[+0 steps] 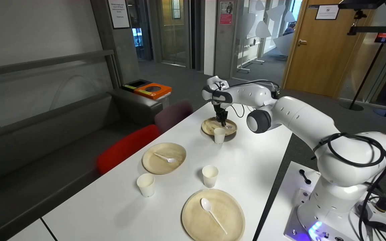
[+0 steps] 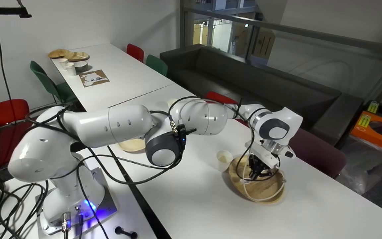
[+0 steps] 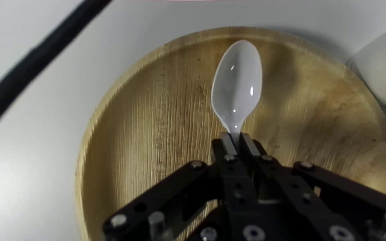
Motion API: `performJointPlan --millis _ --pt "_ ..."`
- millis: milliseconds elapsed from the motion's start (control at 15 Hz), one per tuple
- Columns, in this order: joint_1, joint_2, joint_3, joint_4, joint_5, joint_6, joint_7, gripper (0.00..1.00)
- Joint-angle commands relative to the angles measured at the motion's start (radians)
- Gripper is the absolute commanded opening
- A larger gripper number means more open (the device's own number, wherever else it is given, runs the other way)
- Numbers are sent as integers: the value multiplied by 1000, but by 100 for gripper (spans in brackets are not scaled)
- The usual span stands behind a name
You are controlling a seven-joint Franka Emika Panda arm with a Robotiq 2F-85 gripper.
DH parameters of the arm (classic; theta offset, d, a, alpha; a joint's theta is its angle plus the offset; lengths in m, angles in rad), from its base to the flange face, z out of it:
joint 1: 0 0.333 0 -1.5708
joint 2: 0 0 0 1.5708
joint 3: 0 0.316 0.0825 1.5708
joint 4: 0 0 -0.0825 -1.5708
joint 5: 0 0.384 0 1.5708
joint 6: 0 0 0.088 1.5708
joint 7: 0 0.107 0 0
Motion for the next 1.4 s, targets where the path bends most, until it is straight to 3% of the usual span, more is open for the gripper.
performJointPlan --millis 0,1000,1067,1333 --pt "2 -26 -1 -15 -9 -3 -35 2" --pt "30 -17 -19 -17 -24 9 4 2" --pt "34 -42 -24 -70 -22 35 8 2" --pt "34 -34 -33 -83 -21 57 17 2"
